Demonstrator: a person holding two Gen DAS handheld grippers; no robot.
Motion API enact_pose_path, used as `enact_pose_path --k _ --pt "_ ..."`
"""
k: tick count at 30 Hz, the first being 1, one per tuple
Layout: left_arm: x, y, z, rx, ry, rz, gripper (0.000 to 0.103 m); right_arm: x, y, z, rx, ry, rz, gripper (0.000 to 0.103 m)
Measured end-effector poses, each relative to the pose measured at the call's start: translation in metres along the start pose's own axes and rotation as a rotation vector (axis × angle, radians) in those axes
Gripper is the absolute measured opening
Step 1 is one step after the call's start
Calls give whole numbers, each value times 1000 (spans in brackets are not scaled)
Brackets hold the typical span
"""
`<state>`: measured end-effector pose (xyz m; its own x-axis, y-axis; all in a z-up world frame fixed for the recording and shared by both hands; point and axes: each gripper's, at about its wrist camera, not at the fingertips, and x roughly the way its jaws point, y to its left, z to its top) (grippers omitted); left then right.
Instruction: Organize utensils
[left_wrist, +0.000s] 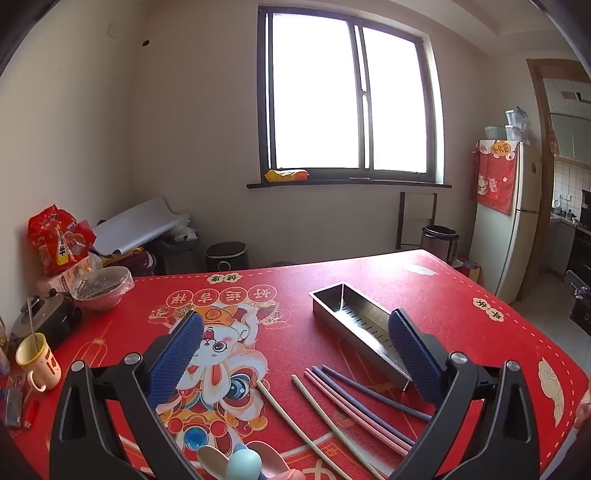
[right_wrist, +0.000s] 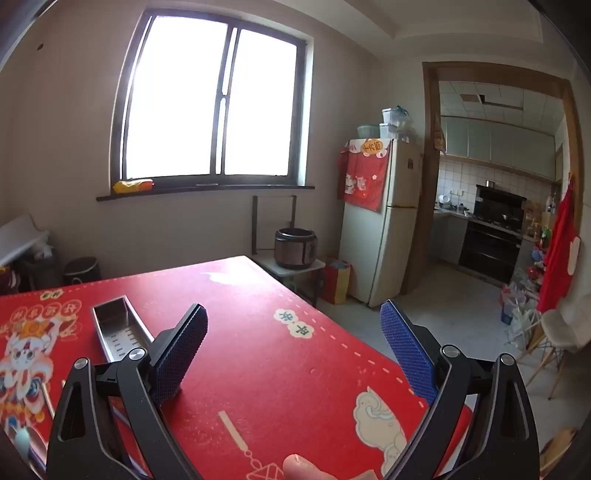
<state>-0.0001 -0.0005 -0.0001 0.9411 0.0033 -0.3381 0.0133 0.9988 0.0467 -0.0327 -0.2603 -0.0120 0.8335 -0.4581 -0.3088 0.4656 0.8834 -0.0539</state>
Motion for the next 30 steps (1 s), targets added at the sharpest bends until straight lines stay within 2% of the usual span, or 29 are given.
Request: enact_pose_path --k 30 --pt "-4 9 1 9 3 5 98 2 -2 -3 17 2 10 91"
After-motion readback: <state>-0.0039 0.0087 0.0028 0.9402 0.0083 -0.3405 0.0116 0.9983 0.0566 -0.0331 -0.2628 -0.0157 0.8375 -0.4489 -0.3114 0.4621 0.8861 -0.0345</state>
